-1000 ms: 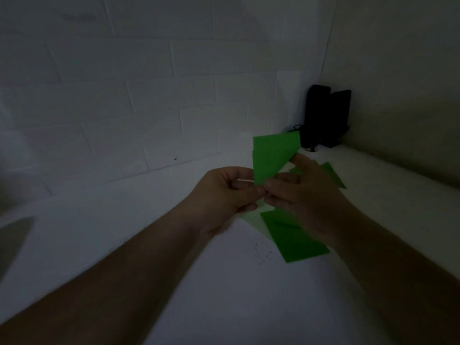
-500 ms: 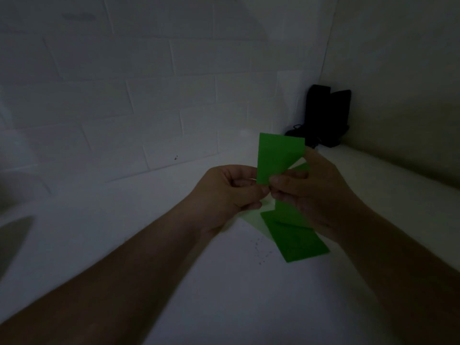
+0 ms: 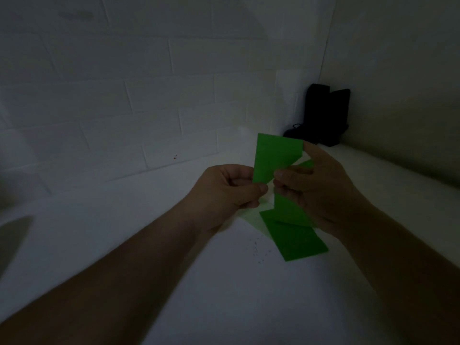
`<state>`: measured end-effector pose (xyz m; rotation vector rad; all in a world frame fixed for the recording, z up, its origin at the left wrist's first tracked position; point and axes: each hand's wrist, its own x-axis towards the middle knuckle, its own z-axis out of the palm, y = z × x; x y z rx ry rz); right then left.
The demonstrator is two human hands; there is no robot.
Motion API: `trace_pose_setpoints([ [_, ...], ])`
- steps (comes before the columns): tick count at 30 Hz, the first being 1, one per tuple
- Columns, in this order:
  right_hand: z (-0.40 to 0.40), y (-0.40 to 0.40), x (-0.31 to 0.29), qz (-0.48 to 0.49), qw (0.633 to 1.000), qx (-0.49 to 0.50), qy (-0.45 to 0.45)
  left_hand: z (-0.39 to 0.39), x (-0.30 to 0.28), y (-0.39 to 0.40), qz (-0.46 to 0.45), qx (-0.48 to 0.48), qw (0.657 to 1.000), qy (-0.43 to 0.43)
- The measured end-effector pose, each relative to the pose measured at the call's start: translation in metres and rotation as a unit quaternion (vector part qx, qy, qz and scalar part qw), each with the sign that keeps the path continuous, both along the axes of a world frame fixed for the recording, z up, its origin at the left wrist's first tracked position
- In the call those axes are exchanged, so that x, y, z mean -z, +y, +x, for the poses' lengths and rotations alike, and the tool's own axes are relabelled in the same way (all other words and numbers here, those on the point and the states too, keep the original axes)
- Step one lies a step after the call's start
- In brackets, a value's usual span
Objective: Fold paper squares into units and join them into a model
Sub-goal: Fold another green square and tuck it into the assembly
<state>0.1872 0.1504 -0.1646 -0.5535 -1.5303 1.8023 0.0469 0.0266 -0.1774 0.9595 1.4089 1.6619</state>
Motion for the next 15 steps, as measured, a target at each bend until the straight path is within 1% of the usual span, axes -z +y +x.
trace_pose_setpoints([
  [3, 0.0, -0.002, -0.003, -0.009, 1.0, 0.003, 0.011, -0.002, 0.0, -0.001, -0.002, -0.006, 1.0, 0.011],
  [6, 0.005, 0.001, -0.01, -0.034, 0.998, 0.036, 0.031, -0.003, -0.001, -0.002, -0.009, -0.009, 1.0, 0.017],
  [15, 0.011, 0.005, -0.016, -0.041, 0.995, 0.084, 0.033, -0.005, 0.0, -0.005, -0.034, 0.021, 0.998, 0.048],
])
